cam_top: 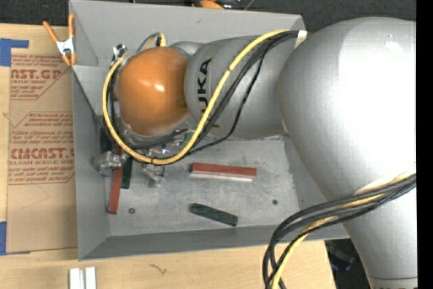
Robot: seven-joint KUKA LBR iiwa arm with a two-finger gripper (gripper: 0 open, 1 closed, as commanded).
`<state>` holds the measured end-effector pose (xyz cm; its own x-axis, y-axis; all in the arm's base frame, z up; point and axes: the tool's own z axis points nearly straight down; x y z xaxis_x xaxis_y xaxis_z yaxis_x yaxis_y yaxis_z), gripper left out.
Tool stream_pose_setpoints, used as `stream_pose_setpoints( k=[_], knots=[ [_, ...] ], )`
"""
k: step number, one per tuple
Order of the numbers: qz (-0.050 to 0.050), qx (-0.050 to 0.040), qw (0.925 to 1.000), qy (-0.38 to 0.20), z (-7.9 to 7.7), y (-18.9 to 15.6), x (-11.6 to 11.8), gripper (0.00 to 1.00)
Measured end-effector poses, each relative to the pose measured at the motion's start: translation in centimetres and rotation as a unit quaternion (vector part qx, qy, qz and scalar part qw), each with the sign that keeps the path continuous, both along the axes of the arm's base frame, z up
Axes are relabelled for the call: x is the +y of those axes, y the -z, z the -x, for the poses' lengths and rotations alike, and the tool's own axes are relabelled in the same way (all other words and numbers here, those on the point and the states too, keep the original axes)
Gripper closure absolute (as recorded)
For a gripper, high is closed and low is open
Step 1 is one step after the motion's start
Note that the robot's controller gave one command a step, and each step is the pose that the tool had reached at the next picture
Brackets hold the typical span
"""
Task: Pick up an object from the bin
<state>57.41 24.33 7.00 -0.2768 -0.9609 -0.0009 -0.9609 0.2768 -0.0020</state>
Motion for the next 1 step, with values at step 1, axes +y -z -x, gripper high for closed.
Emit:
stream_pose_setpoints(
  k=[1],
  knots=[
    [-0.001,0.0002,0.9842,-0.177,0.49,0.0,0.05,0.0]
  ],
)
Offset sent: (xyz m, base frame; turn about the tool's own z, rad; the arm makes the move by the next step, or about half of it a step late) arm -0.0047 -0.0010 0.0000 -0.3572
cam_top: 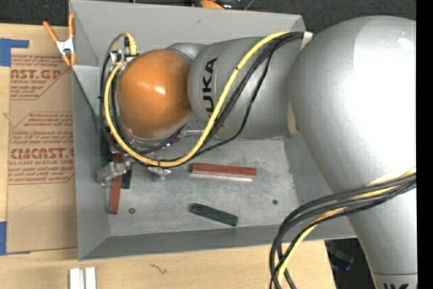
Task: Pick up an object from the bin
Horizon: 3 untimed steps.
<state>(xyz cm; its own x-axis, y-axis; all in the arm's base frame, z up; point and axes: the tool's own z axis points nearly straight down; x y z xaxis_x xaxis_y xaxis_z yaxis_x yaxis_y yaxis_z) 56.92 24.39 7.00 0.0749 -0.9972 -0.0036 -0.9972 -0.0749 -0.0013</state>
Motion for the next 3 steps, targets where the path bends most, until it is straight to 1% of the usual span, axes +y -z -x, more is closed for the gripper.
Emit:
stream_pose_setpoints(
  k=[1,2,3],
  knots=[
    [-0.001,0.0006,1.0,0.001,0.0,-0.1,0.0,1.0],
    [-0.001,-0.0017,1.0,0.002,-0.1,-4.7,0.2,1.0],
    [0.0,-0.0011,1.0,0.002,-0.1,-8.1,0.4,1.0]
  ],
)
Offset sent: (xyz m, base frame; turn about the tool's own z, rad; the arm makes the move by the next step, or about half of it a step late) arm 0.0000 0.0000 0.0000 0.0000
